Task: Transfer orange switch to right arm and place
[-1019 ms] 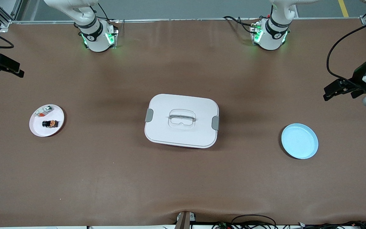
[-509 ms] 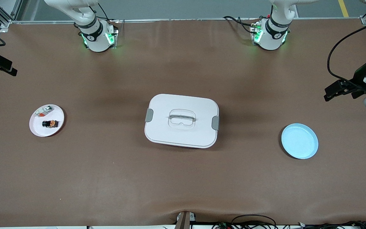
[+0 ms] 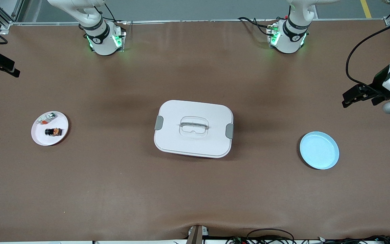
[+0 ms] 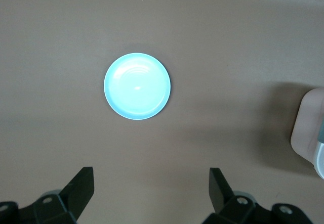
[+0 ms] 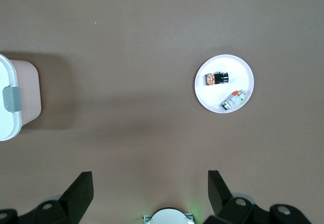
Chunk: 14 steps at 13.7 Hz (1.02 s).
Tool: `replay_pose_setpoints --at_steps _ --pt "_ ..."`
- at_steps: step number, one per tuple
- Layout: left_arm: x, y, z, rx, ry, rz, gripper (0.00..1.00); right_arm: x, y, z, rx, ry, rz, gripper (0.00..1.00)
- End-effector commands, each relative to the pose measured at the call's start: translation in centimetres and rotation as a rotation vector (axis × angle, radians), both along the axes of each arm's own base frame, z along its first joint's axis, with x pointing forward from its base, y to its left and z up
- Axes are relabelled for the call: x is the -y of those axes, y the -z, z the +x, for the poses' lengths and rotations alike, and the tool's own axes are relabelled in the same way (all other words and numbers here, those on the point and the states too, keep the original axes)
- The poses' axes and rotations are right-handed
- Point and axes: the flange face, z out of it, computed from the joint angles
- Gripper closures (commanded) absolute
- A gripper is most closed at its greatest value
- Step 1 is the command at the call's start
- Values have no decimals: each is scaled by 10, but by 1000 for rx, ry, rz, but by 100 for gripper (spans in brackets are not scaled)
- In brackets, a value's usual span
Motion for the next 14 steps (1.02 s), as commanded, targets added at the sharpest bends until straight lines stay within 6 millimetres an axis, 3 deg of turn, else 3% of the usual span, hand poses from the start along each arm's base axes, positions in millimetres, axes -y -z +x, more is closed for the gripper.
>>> replay_pose_setpoints --at_steps 1,8,14 --pt "1 -7 -1 0 20 -15 0 -8 -3 -14 25 -14 15 0" --pt "12 -11 -6 -19 29 -19 0 -4 1 -28 48 -5 18 0" --pt "11 -9 -8 -37 33 -20 0 1 0 -28 60 5 17 0"
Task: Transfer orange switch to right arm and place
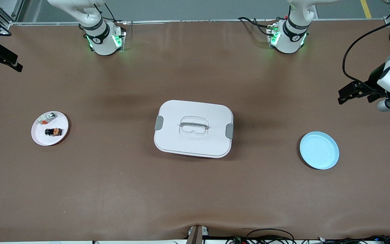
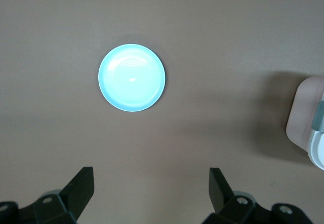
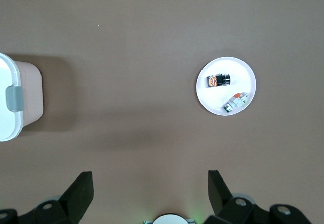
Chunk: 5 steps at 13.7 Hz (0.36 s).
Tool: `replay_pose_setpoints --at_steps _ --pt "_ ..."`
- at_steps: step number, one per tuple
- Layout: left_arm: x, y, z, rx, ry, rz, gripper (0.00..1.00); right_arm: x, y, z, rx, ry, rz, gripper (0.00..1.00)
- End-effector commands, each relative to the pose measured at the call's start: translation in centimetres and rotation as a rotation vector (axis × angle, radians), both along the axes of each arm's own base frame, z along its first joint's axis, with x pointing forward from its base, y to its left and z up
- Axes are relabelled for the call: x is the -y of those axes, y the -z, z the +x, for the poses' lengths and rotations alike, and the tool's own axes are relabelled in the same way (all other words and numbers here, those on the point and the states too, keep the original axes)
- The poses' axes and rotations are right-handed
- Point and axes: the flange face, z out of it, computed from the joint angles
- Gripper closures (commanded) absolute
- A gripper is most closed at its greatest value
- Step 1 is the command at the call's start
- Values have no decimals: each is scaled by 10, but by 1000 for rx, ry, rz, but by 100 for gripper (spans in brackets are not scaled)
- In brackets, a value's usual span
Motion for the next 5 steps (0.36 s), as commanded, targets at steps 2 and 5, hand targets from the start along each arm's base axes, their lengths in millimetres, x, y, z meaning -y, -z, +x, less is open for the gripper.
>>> replay_pose_setpoints --at_steps 2,5 --pt "2 -8 -3 -3 12 -11 0 5 -3 -7 19 12 8 0" --pt "4 -8 -3 -4 13 -12 0 8 -3 -7 22 17 6 0"
